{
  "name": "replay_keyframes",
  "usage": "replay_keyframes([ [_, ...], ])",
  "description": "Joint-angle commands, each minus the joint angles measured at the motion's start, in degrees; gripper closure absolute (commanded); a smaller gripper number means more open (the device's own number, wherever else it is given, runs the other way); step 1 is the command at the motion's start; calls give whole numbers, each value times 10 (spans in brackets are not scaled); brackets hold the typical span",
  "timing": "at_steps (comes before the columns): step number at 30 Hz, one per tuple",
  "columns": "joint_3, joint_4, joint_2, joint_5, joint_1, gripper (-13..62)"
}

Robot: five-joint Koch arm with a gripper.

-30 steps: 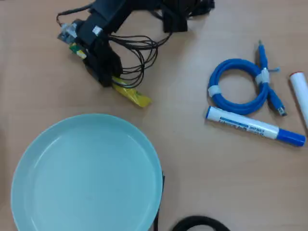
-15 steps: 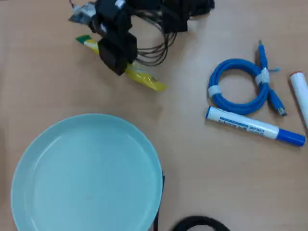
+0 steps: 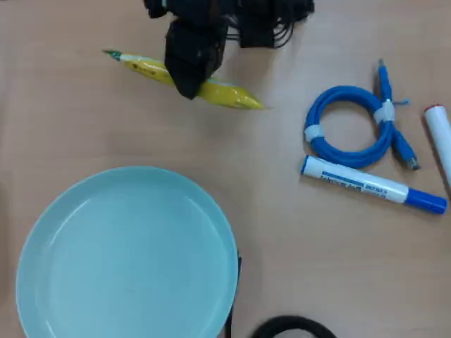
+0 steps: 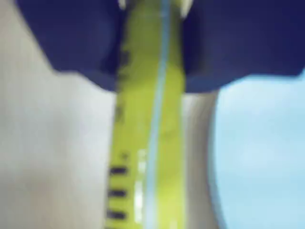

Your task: Pick up the yellow coffee stick, then put it in the green bowl

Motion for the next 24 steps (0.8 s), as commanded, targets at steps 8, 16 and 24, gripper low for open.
replay_keyframes([
  [8, -167, -22, 18, -1, -101, 570],
  [16, -278, -29, -127, 4, -136, 569],
  [24, -383, -32, -259, 7, -156, 568],
])
